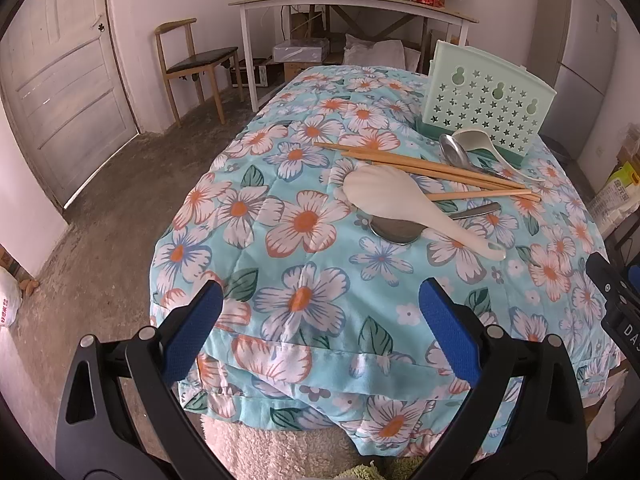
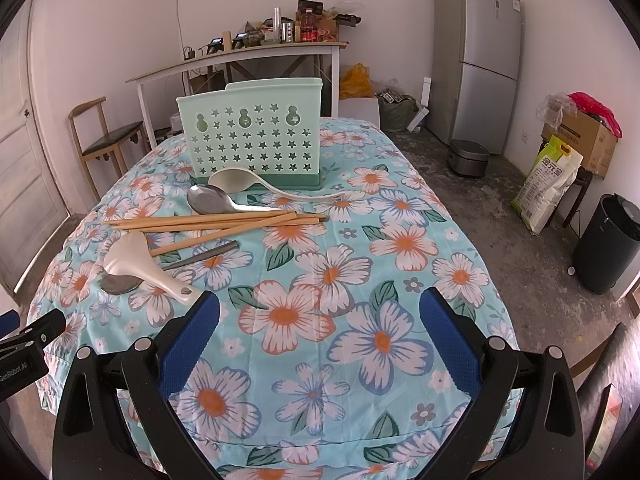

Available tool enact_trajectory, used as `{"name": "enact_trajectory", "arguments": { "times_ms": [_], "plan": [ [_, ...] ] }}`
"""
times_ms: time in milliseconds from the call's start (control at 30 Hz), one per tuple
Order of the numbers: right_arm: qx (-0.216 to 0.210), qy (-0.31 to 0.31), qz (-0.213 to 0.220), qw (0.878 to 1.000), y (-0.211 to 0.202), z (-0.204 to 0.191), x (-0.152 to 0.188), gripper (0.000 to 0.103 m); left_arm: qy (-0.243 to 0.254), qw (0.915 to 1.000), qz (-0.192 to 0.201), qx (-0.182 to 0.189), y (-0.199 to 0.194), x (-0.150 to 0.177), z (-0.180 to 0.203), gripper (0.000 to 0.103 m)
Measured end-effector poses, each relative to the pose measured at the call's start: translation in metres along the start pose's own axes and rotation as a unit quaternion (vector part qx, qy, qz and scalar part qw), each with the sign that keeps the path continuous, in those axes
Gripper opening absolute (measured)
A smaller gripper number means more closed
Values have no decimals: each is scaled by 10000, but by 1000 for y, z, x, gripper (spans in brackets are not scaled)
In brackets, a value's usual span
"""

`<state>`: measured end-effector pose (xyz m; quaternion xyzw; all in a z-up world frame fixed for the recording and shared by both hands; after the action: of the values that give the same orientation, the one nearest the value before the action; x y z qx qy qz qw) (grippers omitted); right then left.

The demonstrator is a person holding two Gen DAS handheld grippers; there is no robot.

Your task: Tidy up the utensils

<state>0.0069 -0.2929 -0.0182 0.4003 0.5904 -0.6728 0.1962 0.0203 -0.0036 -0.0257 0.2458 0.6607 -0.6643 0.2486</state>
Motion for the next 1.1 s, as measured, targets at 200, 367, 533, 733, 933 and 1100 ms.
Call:
{"name": "enact_trajectory", "arguments": {
  "times_ms": [200,367,533,733,933,1100],
  "plan": [
    [-13,-7,-6,10000,0,1,0,98,2,10000,-4,16,0,0,-1,95],
    [-11,-4,-1,10000,0,0,0,98,9,10000,-35,25,0,-3,2,95],
    [-21,6,8,10000,0,1,0,98,21,10000,-10,22,0,-3,3,95],
    [-32,8,13,10000,0,1,0,98,21,10000,-12,37,1,-3,3,95],
    [-39,19,8,10000,1,1,1,98,49,10000,-6,48,2,-2,4,95],
    [-45,23,8,10000,1,1,0,98,118,9999,39,66,2,-2,7,95]
  ]
}}
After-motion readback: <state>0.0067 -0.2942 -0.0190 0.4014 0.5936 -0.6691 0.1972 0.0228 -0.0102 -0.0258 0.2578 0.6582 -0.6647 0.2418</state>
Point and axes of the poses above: each gripper's, at about its wrist camera, not at the fingertips, and y roughly the way its jaws point, z to its right, x to its underside, the point moved 4 cm from there along y, roughly the way its jaws point
